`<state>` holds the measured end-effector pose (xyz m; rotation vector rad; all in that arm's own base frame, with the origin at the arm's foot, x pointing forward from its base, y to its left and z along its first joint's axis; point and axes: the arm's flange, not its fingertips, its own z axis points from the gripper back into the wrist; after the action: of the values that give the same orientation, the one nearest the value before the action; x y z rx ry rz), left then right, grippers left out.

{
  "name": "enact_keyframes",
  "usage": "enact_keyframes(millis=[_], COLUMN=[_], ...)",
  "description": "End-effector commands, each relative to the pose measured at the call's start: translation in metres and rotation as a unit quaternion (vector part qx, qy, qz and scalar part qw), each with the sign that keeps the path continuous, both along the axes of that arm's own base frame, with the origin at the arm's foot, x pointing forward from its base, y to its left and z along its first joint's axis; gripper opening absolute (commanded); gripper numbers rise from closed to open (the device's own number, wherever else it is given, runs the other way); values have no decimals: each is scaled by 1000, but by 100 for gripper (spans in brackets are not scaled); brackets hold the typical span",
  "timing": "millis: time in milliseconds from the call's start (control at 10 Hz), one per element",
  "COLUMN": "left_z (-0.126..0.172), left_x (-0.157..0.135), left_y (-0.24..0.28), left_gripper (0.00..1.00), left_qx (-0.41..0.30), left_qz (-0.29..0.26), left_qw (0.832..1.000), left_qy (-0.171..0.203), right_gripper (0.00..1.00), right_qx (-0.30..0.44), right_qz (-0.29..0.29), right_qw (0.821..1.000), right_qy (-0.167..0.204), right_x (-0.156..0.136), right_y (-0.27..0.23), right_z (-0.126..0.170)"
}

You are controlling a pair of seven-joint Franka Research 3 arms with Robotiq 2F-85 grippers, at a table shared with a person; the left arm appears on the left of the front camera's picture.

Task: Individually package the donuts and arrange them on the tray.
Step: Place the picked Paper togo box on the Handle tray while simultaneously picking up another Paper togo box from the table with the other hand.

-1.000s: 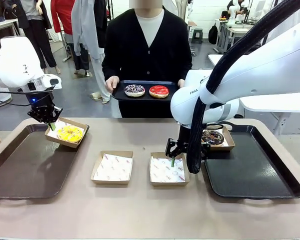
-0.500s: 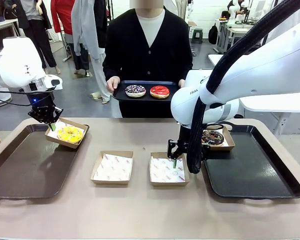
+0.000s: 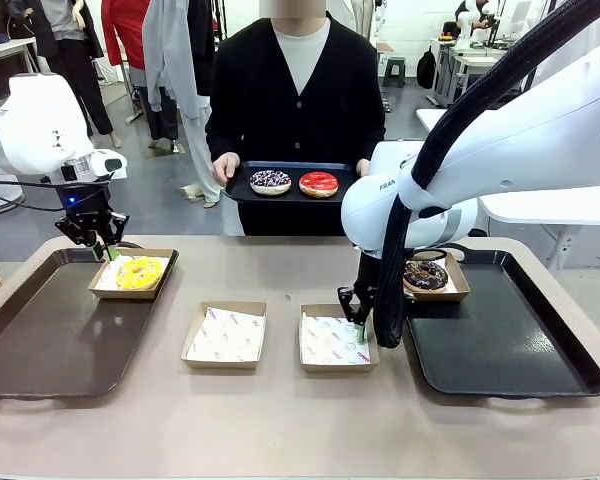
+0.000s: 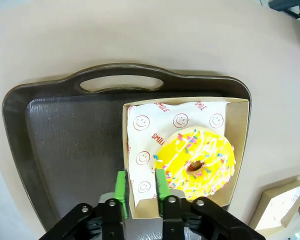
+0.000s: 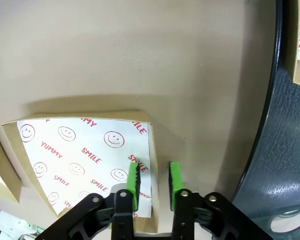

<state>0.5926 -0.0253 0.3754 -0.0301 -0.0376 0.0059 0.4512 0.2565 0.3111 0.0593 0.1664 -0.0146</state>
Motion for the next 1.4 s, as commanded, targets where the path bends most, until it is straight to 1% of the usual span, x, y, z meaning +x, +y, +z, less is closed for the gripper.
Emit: enact_keyframes(millis=[0, 200, 300, 400, 600, 700, 800, 900, 1000, 1100, 1300], left_z=[1, 2, 2, 3, 4, 4, 7, 10, 16, 25, 49], left_x=[5, 5, 4, 3, 0, -1, -4, -10, -18, -27, -61], left_y=[-3, -2, -2, -2, -2, -3, -2, 0, 3, 8, 32], left_gripper=[100, 100, 90, 100, 100, 96, 100, 100, 100, 100, 100], left_qx=[12, 11, 11, 9, 8, 8, 0, -12, -42, -82, -171], left_qz=[-1, -3, -4, -6, -11, -11, -13, -17, -24, -8, -30], left_qw=[1000, 1000, 1000, 1000, 1000, 1000, 1000, 1000, 999, 996, 984], left_qy=[2, 3, 4, 5, 7, 7, 9, 12, 19, 30, 26], right_gripper=[0, 0, 0, 0, 0, 0, 0, 0, 0, 0, 0], right_qx=[1, 3, 3, 3, 3, 2, 3, 2, 4, 7, 3], right_qz=[6, 6, 7, 7, 7, 7, 4, 8, 12, 20, 11], right_qw=[1000, 1000, 1000, 1000, 1000, 1000, 1000, 1000, 1000, 1000, 1000], right_qy=[3, 3, 3, 3, 4, 5, 7, 7, 3, -1, -26], right_x=[4, 4, 4, 3, 3, 2, 1, -3, -7, -10, -8], right_y=[3, 4, 4, 4, 4, 5, 5, 7, 7, 6, -3], right_z=[-1, -1, -2, -2, -2, -2, 1, 10, 23, 38, 73])
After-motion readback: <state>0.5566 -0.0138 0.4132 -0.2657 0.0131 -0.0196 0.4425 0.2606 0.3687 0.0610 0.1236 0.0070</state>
